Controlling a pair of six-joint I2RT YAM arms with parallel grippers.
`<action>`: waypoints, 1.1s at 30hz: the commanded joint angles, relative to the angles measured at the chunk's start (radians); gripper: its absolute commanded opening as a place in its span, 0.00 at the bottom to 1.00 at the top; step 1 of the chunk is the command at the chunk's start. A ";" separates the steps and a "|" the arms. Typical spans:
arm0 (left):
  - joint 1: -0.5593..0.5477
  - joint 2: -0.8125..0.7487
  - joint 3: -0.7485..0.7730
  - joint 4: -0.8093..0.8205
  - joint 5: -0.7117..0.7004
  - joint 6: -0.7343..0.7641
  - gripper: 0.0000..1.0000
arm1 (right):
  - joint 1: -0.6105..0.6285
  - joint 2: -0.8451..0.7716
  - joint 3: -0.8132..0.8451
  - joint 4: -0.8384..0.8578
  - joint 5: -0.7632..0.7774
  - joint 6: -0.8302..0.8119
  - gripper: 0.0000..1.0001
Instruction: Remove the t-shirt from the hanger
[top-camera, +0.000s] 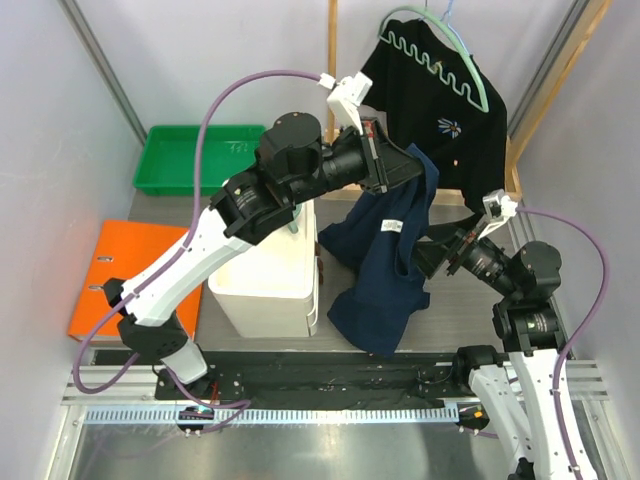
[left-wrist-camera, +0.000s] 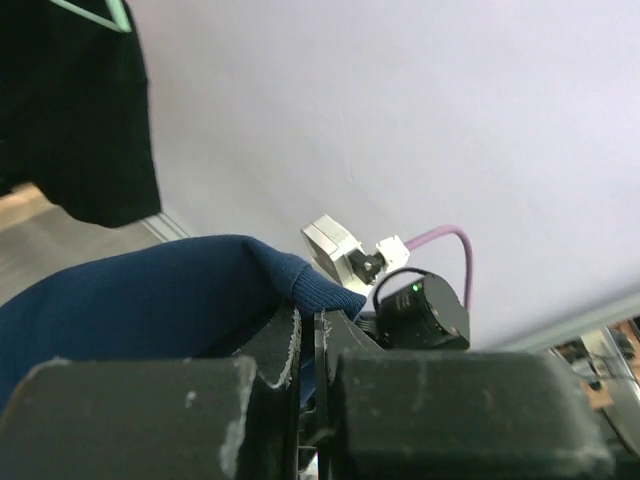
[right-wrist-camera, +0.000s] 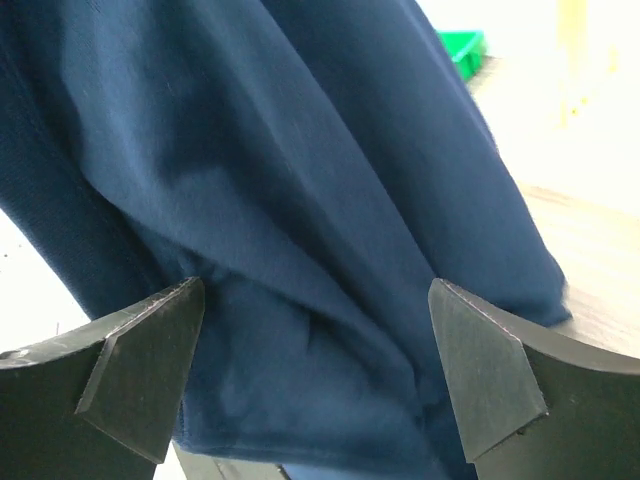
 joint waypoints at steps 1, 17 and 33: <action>-0.004 0.005 0.034 0.110 0.152 -0.074 0.00 | 0.008 -0.011 -0.018 0.205 -0.071 0.023 1.00; -0.025 0.139 -0.016 0.542 0.597 -0.424 0.00 | 0.011 0.054 -0.086 0.627 -0.086 0.370 0.38; -0.019 -0.310 -0.452 0.103 0.054 0.254 1.00 | 0.011 0.141 0.273 -0.048 0.126 0.367 0.01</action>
